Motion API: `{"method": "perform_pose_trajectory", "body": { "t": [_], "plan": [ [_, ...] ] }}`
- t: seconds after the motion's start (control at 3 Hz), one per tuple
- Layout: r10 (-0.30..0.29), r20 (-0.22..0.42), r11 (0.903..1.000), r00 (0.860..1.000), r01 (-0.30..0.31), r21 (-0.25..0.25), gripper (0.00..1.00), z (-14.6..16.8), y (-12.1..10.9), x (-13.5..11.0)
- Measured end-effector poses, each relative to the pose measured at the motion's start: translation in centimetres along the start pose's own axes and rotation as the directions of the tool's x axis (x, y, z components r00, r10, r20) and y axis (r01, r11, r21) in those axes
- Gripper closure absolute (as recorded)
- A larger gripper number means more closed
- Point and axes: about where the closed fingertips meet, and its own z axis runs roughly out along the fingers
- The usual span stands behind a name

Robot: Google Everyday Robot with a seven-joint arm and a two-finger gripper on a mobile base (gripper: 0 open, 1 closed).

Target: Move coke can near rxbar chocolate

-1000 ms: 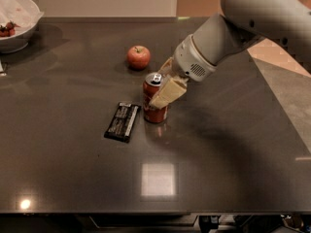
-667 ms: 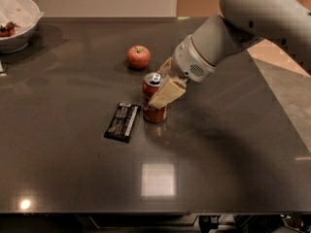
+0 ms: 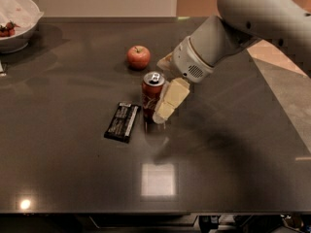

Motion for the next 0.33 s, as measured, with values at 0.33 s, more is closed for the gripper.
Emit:
{"method": "perform_pose_trajectory", "body": {
  "t": [0.33],
  "plan": [
    [0.000,0.000,1.0000,1.000,0.000,0.000,0.00,0.00,0.00,0.00]
  ]
}}
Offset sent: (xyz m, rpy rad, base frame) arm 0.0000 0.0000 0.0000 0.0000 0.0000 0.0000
